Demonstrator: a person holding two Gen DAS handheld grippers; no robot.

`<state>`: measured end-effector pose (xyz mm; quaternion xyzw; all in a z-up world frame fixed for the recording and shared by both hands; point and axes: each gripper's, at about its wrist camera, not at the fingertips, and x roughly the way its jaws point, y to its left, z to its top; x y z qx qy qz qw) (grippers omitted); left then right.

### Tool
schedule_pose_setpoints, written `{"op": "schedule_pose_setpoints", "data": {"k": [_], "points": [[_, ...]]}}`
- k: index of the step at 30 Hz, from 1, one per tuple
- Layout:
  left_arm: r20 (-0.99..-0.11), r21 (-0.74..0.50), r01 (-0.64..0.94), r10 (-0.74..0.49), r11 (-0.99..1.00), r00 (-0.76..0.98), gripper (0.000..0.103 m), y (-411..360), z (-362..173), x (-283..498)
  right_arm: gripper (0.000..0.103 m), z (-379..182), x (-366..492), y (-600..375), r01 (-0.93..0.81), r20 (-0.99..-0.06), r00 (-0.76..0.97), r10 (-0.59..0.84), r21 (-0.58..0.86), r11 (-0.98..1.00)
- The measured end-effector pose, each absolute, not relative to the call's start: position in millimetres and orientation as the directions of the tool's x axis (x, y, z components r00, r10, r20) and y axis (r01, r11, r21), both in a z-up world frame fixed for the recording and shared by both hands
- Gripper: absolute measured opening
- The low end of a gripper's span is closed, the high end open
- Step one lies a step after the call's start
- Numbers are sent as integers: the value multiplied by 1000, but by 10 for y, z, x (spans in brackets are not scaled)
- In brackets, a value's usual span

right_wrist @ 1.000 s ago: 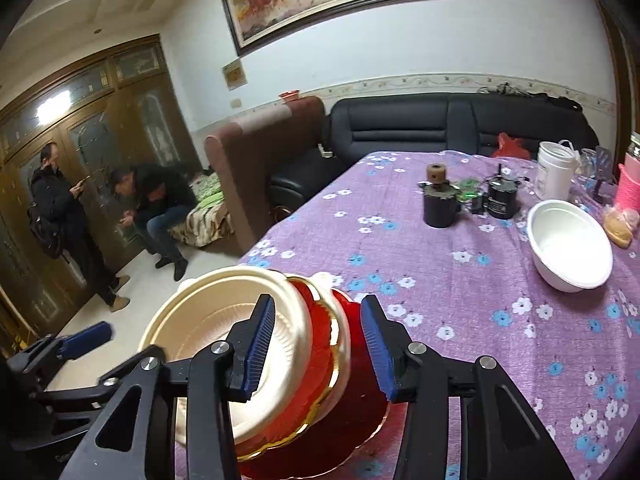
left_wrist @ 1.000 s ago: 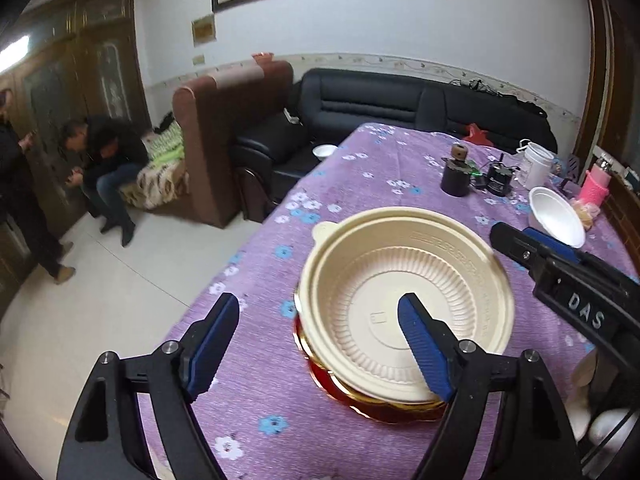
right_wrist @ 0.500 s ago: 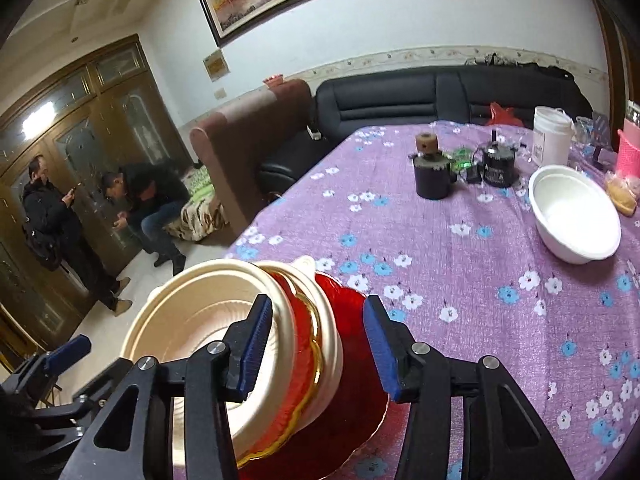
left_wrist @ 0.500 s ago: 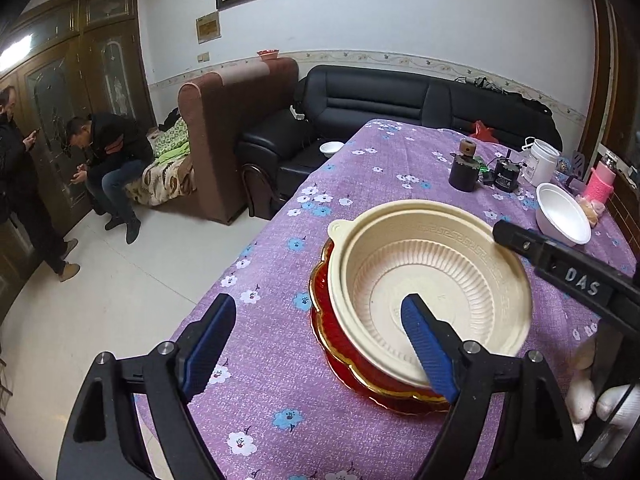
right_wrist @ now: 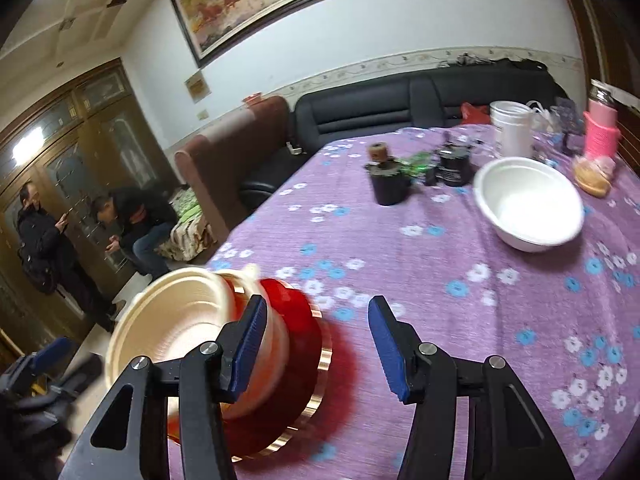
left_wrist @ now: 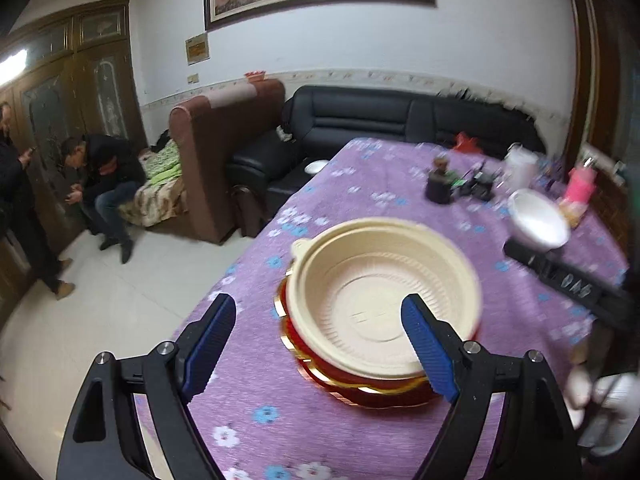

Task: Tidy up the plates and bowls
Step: 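Move both grippers toward the white bowl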

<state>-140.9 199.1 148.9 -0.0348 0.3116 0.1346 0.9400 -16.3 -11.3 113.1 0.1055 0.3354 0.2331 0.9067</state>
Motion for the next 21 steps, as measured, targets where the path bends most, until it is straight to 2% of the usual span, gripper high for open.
{"op": "schedule_pose_setpoints", "data": {"k": [6, 12, 18, 21], "points": [[-541, -89, -165, 91, 982, 836, 88, 1736, 1609, -1547, 57, 967, 0, -920, -176, -594, 711, 377, 369, 913], [-537, -99, -37, -22, 994, 843, 88, 1362, 1544, -1496, 57, 759, 411, -1777, 55, -636, 719, 280, 454, 889], [-555, -58, 9, -40, 998, 831, 88, 1137, 1479, -1436, 57, 638, 999, -2137, 191, -675, 710, 201, 460, 867], [-571, -40, 2, -24, 999, 821, 88, 1099, 1443, -1397, 57, 537, 1276, -2149, 215, -694, 689, 212, 474, 854]]}}
